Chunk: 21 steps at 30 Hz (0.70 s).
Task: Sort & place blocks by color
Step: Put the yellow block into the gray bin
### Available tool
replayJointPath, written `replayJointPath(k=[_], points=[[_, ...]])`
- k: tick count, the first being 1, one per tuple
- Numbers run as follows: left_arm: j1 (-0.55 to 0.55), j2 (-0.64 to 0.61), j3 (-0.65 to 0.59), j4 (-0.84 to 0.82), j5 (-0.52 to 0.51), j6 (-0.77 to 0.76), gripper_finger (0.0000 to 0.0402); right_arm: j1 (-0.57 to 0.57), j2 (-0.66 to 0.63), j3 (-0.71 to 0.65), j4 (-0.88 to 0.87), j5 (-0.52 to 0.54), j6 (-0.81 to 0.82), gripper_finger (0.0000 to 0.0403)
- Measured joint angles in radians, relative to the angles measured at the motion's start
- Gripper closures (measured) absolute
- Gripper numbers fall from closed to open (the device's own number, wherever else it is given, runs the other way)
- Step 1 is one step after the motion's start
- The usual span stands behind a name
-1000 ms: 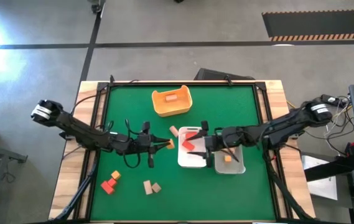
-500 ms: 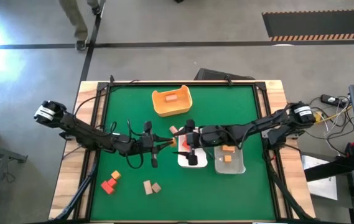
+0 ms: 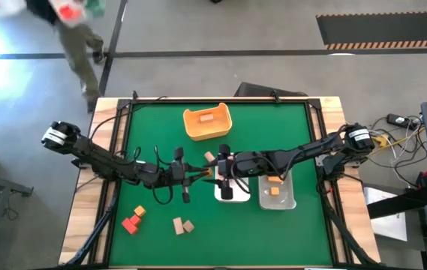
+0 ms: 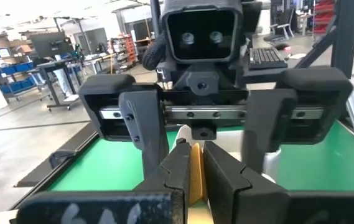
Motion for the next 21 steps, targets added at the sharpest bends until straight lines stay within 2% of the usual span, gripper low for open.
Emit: replayJointPath(k=[6, 21], points=[[-0.001, 0.000, -0.004, -0.004, 0.012, 0.001, 0.0386, -0.001, 0.002, 0.000, -0.006, 0.003, -0.004, 0.0282], [-0.001, 0.000, -0.005, -0.005, 0.014, 0.000, 0.0386, 0.000, 0.002, 0.000, -0.006, -0.001, -0.012, 0.0281]])
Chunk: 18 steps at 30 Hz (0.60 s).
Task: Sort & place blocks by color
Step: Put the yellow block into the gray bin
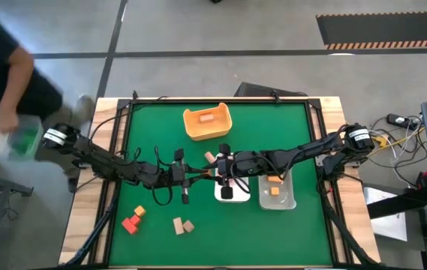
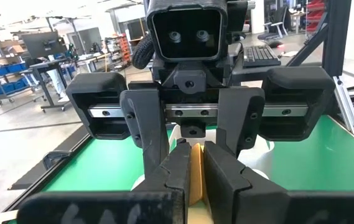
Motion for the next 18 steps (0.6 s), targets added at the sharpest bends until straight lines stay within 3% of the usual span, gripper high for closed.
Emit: replayJointPath(k=[9, 18], points=[[0.001, 0.000, 0.000, -0.001, 0.000, 0.000, 0.0372, 0.000, 0.000, 0.000, -0.005, 0.000, 0.000, 0.0282], [0.001, -0.003, 0.000, 0.000, -0.009, 0.030, 0.0253, 0.000, -0.004, 0.000, -0.064, -0.010, 0.002, 0.0281]])
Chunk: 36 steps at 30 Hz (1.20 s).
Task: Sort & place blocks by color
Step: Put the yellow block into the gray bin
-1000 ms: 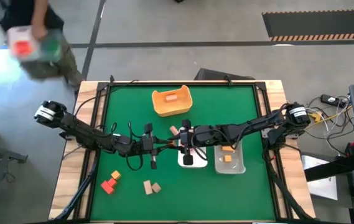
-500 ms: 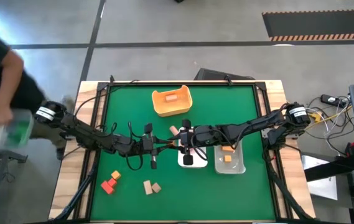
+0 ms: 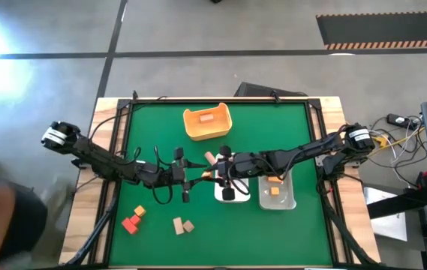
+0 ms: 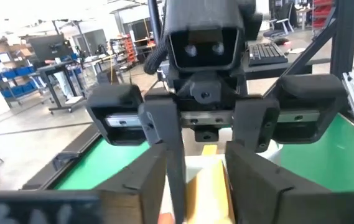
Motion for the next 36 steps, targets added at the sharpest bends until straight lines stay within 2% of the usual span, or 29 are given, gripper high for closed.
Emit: replayJointPath(k=[3, 7, 22, 27, 31, 36], points=[[-0.001, -0.001, 0.000, -0.002, 0.000, 0.021, 0.0221, 0.001, -0.007, 0.006, -0.067, 0.000, 0.026, 0.0281], [-0.001, -0.002, 0.000, -0.004, 0.001, 0.065, 0.0199, 0.003, -0.010, 0.037, -0.225, 0.003, 0.047, 0.0281], [-0.002, -0.005, 0.000, -0.005, 0.006, 0.073, 0.0194, 0.004, -0.010, 0.237, -0.889, 0.011, 0.074, 0.0280], [-0.002, -0.005, 0.000, -0.004, 0.007, 0.068, 0.0194, 0.004, -0.012, 0.281, -1.217, 0.034, 0.188, 0.0277], [-0.002, -0.005, 0.000, -0.004, 0.007, 0.049, 0.0194, 0.004, -0.012, 0.259, -1.455, 0.034, 0.336, 0.0275], [-0.002, -0.003, 0.000, -0.004, 0.007, 0.041, 0.0194, 0.006, -0.013, 0.195, -1.512, 0.034, 0.438, 0.0265]])
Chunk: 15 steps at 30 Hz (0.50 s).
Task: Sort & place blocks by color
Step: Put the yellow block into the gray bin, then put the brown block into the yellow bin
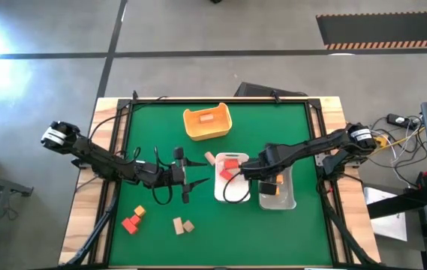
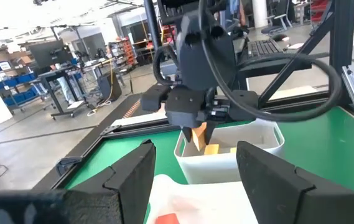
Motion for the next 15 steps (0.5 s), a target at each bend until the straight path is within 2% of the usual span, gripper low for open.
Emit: replayJointPath(k=[15], points=[[0.002, 0.000, 0.000, 0.003, -0.047, 0.000, 0.0194, 0.003, -0.023, -0.046, 0.008, -0.033, 0.005, 0.0166]])
